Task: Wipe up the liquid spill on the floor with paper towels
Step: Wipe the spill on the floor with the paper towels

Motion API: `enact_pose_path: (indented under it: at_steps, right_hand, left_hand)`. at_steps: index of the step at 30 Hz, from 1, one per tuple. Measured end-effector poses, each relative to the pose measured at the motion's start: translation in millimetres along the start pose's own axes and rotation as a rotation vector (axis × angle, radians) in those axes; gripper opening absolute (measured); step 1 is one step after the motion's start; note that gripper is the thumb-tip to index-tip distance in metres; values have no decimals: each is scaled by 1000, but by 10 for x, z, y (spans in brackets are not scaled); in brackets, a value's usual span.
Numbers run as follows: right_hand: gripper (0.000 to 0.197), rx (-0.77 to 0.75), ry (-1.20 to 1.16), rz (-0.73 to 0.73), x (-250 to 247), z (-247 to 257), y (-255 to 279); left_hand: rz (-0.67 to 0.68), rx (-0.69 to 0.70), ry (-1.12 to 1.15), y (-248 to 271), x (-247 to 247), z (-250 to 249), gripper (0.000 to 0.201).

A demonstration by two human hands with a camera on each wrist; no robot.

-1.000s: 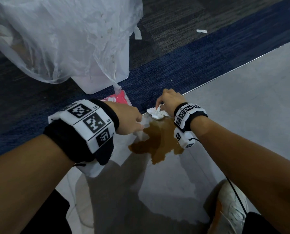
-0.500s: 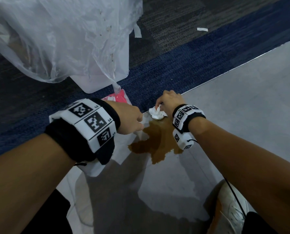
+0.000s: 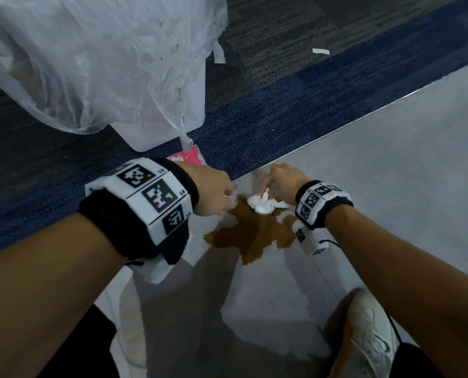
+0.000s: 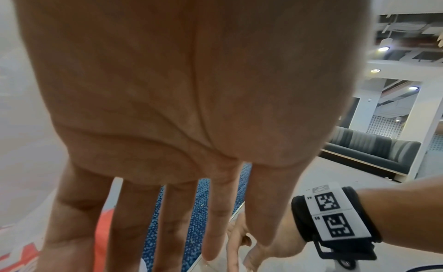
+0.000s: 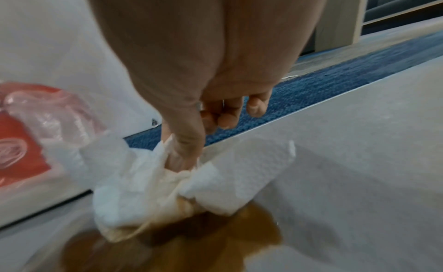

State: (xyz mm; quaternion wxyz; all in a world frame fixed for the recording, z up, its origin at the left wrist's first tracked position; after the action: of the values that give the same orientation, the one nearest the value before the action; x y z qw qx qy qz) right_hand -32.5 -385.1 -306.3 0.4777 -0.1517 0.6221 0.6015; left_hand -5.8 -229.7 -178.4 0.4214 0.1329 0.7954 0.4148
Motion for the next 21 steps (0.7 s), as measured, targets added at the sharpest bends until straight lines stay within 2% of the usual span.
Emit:
enact_pose_path:
  at_steps: [3, 6, 9, 17, 21]
  right_hand:
    - [31, 30, -101, -61, -222, -97, -32]
    - [21, 24, -63, -151, -381, -47, -151]
    - [21, 51, 11, -226, -397, 27, -251]
    - [17, 27, 96, -216, -117, 69, -132]
    - [16, 15, 131, -93, 55, 19, 13]
  left_hand:
    - [-10, -1, -8, -2, -11, 1, 47]
    - [-4, -15, -16, 1, 22, 43, 47]
    - [-1, -45, -31, 9, 52, 113, 49]
    - [11, -42, -4, -36, 59, 74, 50]
    - [13, -29, -7, -32, 47, 26, 50]
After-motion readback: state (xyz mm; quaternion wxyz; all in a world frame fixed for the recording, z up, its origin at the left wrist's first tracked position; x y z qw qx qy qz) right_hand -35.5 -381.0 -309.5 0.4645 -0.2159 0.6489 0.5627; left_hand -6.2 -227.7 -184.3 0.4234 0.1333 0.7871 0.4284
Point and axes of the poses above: each hand's wrist, its own y-axis away from the middle knuckle, its own x-axis out of the palm, z = x × y, the point moved 8 cm from there along -y, towards the middle knuckle, and after that the axes turned 5 degrees about x, right-handed, at the moved point
